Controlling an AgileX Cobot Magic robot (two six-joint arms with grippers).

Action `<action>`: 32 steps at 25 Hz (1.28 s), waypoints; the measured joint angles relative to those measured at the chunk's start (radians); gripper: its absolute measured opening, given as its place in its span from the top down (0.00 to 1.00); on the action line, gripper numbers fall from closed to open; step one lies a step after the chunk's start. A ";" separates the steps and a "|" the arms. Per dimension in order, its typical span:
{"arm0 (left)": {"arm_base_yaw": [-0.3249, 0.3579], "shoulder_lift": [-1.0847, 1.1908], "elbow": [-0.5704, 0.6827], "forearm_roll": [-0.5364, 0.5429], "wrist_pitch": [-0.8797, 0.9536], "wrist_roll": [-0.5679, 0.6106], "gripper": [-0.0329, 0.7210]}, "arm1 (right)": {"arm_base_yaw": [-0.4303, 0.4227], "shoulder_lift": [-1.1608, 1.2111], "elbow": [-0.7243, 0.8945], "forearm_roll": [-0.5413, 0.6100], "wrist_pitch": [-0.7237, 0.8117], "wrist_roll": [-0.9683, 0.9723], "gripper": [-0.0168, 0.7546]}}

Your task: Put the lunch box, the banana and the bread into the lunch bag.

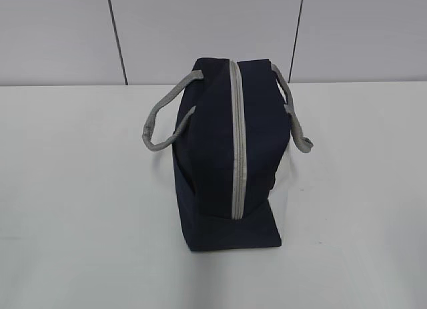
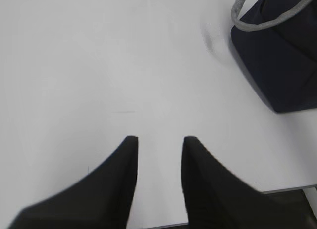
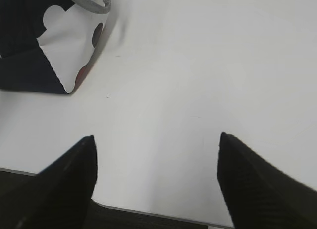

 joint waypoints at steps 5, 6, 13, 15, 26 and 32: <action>0.000 0.000 0.000 0.000 -0.003 0.000 0.64 | 0.000 0.000 0.003 -0.006 0.000 0.008 0.23; 0.000 0.000 0.000 0.000 -0.003 0.000 0.64 | 0.000 0.000 0.003 -0.012 0.000 0.016 0.23; 0.000 0.000 0.000 0.000 -0.003 0.000 0.64 | 0.000 0.000 0.003 -0.081 0.000 0.066 0.23; 0.000 0.000 0.000 0.000 -0.003 0.000 0.64 | 0.000 0.000 0.003 -0.081 -0.002 0.066 0.23; 0.000 0.000 0.000 0.000 -0.003 0.000 0.64 | 0.000 0.000 0.003 -0.085 -0.002 0.068 0.23; 0.000 0.000 0.000 0.001 -0.004 0.000 0.64 | 0.000 0.000 0.003 -0.085 -0.002 0.068 0.23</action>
